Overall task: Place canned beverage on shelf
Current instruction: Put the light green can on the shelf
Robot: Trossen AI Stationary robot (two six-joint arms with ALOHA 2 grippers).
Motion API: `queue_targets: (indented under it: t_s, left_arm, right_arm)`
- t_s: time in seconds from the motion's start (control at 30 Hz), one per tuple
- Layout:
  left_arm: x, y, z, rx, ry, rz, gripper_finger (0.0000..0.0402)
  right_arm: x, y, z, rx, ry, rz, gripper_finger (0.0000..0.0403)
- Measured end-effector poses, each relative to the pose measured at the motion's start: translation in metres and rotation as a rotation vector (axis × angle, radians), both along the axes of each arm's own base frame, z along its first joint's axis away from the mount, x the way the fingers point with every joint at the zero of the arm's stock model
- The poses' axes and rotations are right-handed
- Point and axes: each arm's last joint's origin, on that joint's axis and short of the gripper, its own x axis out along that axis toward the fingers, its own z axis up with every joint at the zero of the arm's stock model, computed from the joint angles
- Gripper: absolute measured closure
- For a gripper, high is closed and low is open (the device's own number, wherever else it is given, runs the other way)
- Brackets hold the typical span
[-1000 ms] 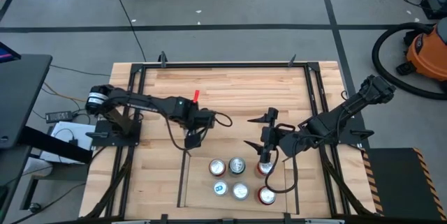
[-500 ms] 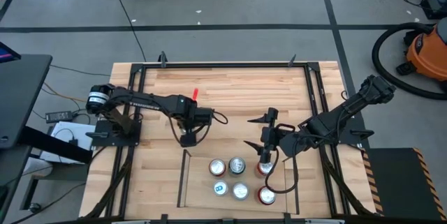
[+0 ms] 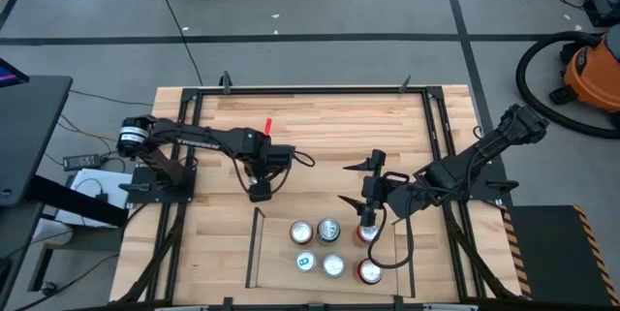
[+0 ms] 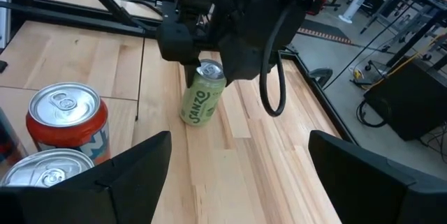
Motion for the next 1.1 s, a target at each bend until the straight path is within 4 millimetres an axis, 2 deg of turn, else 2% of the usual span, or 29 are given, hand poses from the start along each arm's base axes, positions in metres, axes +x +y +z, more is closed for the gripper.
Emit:
queue_targets:
  t_s: [0.4, 0.63, 0.77, 1.1]
  left_arm:
    - [-0.001, -0.001, 0.0, 0.0, -0.012, -0.019, 0.0084]
    - [0.01, 0.002, 0.031, 0.011, -0.126, 0.046, 0.0085]
    - [0.011, 0.002, 0.04, 0.01, -0.14, 0.07, 0.0085]
    - [0.012, -0.002, 0.081, -0.076, -0.167, 0.3, 0.0085]
  right_arm:
    - [0.0, 0.0, 0.0, 0.001, -0.001, -0.001, 0.0054]
    - [0.0, 0.0, 0.0, 0.004, -0.003, -0.001, 0.0054]
    - [0.0, 0.0, 0.0, 0.004, -0.004, -0.001, 0.0054]
    - [0.0, 0.0, 0.0, 0.004, -0.004, -0.001, 0.0054]
